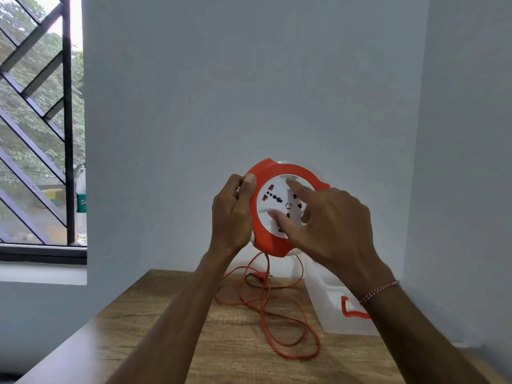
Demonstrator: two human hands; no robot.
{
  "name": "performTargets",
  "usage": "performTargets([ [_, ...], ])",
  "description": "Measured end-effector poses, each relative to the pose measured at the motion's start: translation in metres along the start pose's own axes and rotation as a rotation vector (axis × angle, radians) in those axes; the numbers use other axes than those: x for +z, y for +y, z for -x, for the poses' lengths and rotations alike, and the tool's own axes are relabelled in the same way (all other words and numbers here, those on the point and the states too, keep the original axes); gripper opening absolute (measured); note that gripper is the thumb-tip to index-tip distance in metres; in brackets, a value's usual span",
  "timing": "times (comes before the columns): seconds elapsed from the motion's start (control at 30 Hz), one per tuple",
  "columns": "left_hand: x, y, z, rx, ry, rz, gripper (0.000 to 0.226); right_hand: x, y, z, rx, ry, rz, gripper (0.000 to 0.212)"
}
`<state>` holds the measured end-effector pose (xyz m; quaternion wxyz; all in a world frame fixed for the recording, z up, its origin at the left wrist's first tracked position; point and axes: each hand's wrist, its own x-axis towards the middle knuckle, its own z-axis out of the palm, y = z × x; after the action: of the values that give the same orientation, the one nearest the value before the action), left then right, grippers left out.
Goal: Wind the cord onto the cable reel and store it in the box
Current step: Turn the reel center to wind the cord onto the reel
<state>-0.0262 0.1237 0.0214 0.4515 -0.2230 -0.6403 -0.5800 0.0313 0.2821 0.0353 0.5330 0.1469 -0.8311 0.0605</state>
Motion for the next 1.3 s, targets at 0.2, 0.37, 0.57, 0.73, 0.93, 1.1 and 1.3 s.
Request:
performTargets([
  [0.2, 0.002, 0.002, 0.002, -0.003, -0.005, -0.013, 0.028, -0.003, 0.002, -0.001, -0.064, 0.032, -0.065, 0.056],
  [0.37, 0.001, 0.001, 0.001, -0.008, 0.017, -0.014, 0.020, -0.007, 0.007, -0.003, -0.190, 0.006, -0.085, 0.035],
  [0.57, 0.001, 0.001, 0.001, -0.006, 0.034, -0.033, 0.019, -0.012, -0.004, 0.000, -0.226, -0.237, 0.108, 0.063],
  [0.73, 0.001, 0.001, 0.001, -0.019, 0.020, -0.002, 0.027, -0.007, -0.004, 0.004, -0.170, -0.150, 0.091, 0.064],
  [0.93, 0.001, 0.001, 0.001, -0.011, 0.032, 0.026, 0.031, 0.004, 0.001, 0.004, -0.062, 0.008, 0.013, 0.061],
  [1.1, 0.002, 0.001, 0.001, 0.001, 0.035, 0.018, 0.027, 0.005, -0.001, 0.002, -0.017, -0.007, -0.017, 0.076],
  [1.3, 0.000, 0.003, 0.000, 0.012, 0.050, 0.036, 0.020, 0.002, 0.000, 0.001, -0.101, 0.069, -0.088, 0.050],
])
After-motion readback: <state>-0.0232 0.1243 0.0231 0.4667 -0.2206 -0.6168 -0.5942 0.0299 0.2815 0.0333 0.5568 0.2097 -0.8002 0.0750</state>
